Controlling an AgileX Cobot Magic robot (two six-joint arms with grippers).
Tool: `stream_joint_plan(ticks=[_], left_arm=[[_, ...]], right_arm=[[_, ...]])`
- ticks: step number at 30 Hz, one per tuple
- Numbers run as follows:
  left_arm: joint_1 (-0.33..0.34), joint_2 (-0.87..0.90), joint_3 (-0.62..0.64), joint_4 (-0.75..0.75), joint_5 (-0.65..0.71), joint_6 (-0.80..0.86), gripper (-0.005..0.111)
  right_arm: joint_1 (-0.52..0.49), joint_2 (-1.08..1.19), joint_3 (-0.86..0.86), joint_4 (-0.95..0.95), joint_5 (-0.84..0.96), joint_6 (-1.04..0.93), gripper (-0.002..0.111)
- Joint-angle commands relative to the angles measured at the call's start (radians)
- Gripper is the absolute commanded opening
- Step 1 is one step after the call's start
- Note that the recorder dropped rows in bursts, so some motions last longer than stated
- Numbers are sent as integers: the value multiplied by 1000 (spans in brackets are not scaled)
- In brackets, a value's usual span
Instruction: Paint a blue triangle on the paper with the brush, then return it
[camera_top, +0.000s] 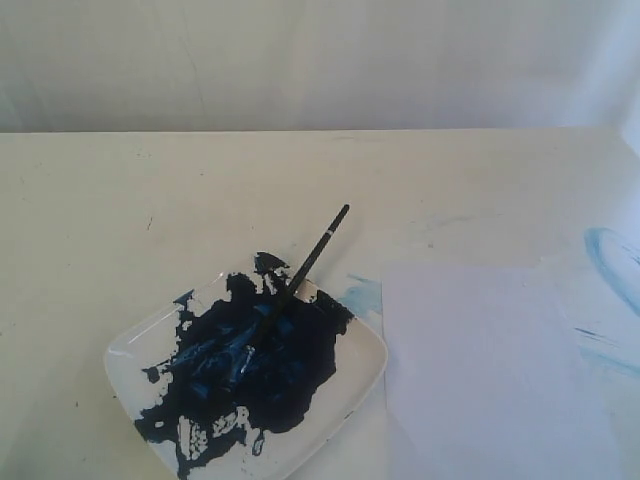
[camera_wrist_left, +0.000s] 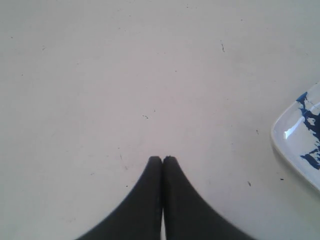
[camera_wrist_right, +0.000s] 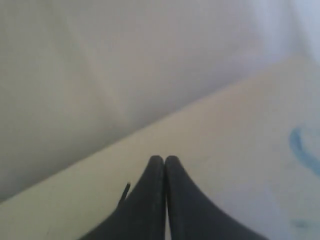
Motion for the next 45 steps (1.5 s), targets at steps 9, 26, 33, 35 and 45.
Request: stream_joint_plan(ticks=[9, 26, 33, 35, 45], left_arm=[[-6, -4, 4, 1, -4, -1, 0], [-6, -4, 4, 1, -4, -1, 0], [-6, -4, 4, 1, -4, -1, 0], [-6, -4, 4, 1, -4, -1, 0], [-6, -4, 4, 1, -4, -1, 0]], right_arm=[[74, 552, -247, 587, 298, -456, 0], [155, 1388, -827, 904, 456, -798, 0], [298, 1458, -980, 244, 342, -263, 0], [331, 1493, -996, 244, 293, -176, 0], [345, 1593, -1022, 410, 275, -127, 45]])
